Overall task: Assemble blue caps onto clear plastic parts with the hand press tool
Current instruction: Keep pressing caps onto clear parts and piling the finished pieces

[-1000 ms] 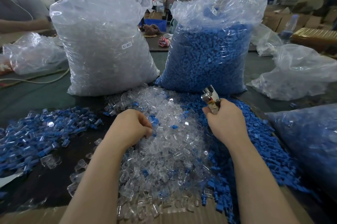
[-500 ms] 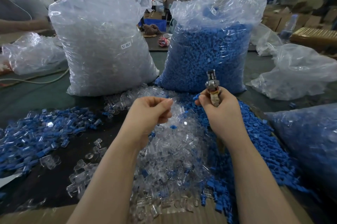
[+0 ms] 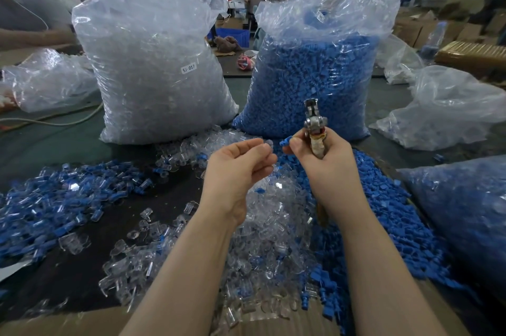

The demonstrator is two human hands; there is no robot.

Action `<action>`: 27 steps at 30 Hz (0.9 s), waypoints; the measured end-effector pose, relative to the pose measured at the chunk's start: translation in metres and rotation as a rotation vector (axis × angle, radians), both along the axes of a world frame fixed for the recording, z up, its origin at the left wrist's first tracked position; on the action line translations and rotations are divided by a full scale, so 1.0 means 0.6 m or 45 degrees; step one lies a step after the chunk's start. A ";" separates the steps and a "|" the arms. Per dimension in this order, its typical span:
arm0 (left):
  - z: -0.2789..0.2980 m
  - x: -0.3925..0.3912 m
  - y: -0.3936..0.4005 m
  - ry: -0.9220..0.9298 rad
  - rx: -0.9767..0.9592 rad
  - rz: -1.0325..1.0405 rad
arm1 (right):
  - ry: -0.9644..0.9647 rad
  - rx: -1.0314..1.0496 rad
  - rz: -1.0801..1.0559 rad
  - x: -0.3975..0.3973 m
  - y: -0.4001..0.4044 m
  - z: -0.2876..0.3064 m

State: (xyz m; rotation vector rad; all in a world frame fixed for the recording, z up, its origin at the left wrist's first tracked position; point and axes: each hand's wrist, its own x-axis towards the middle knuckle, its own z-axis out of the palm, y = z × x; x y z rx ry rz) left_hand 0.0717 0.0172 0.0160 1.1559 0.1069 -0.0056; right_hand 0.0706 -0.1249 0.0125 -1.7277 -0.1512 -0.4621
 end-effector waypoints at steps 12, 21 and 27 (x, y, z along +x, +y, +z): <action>0.007 -0.012 -0.008 -0.067 0.016 0.045 | -0.067 -0.107 -0.080 0.002 0.016 -0.006; 0.011 -0.017 -0.013 -0.205 0.199 0.186 | -0.047 -0.140 -0.084 0.000 0.025 -0.004; 0.008 -0.014 -0.010 -0.281 0.323 0.236 | -0.036 -0.230 -0.058 -0.002 0.023 0.000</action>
